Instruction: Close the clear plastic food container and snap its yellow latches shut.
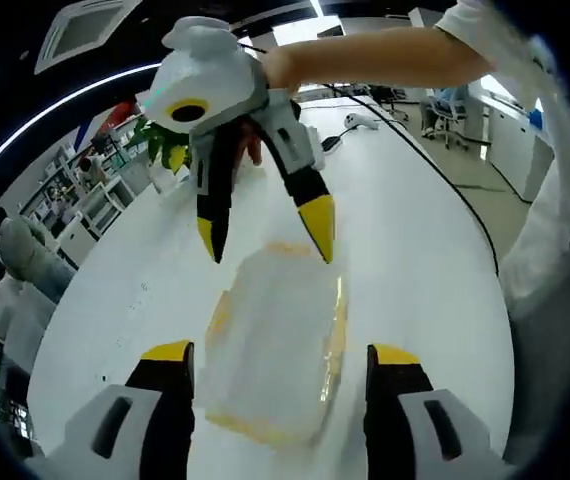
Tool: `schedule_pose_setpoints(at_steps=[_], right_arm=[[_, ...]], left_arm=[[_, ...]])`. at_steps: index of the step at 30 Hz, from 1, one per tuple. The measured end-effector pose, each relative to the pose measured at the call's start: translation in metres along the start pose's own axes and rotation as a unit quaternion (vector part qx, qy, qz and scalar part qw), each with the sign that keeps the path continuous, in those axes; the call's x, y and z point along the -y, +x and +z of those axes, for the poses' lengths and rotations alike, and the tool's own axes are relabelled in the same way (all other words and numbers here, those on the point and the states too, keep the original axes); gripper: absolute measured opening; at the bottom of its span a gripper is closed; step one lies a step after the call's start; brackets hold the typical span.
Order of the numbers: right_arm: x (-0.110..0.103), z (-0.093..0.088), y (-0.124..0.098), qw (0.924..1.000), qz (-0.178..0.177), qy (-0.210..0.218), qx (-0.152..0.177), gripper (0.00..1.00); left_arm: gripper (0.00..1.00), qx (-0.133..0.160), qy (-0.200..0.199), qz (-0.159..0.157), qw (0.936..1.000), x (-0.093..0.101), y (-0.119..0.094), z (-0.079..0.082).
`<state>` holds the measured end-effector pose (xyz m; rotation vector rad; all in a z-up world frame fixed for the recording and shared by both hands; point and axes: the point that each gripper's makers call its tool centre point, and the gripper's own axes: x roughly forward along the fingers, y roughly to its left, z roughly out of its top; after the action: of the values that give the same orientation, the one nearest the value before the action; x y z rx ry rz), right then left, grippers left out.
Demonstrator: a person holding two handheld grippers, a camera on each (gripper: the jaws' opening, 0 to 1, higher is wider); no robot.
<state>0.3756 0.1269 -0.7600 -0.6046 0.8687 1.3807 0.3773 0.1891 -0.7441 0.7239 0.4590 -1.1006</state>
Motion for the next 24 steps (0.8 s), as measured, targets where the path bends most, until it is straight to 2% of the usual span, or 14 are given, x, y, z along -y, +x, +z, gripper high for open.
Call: schedule_pose_setpoints(at_steps=[1,2,4,6,9,10,11,12,15,19,21,24], right_arm=[[0.000,-0.002,0.000,1.0000,-0.001,-0.001,0.002,0.72],[0.001,-0.006,0.000,1.0000,-0.006,0.001,0.000,0.73],[0.010,-0.008,-0.001,0.9998,-0.020,0.001,0.004,0.74],[0.012,-0.008,-0.002,0.9996,-0.026,-0.002,0.012,0.81],[0.004,-0.011,0.001,0.9996,-0.012,-0.021,0.013,0.93],[0.003,-0.014,0.003,0.9993,-0.015,-0.034,0.007,0.96],[0.003,-0.016,0.004,0.9990,-0.017,-0.042,0.000,0.95],[0.002,-0.020,0.006,0.9986,-0.018,-0.048,-0.010,0.92],[0.004,-0.022,0.011,0.9987,-0.022,-0.045,-0.011,0.91],[0.005,-0.023,0.018,0.9986,-0.016,-0.045,-0.021,0.85],[0.009,-0.026,0.020,0.9978,-0.023,-0.052,-0.034,0.83],[0.010,-0.028,0.023,0.9979,-0.021,-0.048,-0.039,0.81]], left_arm=[[0.71,-0.006,0.013,0.024,0.9996,-0.008,0.001,-0.004],[0.78,-0.010,0.045,0.037,0.9982,-0.012,0.004,-0.007],[0.86,-0.021,0.070,0.023,0.9971,-0.007,0.008,-0.013],[0.87,-0.014,0.059,0.014,0.9980,-0.006,0.012,-0.014],[0.99,-0.009,0.018,-0.010,0.9997,-0.005,0.016,-0.017],[0.99,-0.011,0.029,-0.008,0.9995,-0.008,0.017,-0.019],[0.99,-0.016,0.036,-0.013,0.9991,-0.007,0.017,-0.022],[0.99,-0.034,0.051,-0.021,0.9979,-0.008,0.018,-0.030],[0.99,-0.052,0.046,-0.054,0.9961,-0.001,0.021,-0.042],[0.98,-0.067,0.044,-0.046,0.9957,-0.011,0.026,-0.049],[0.98,-0.061,0.036,-0.056,0.9959,-0.010,0.028,-0.048],[0.97,-0.078,0.044,-0.063,0.9940,-0.010,0.031,-0.053]])
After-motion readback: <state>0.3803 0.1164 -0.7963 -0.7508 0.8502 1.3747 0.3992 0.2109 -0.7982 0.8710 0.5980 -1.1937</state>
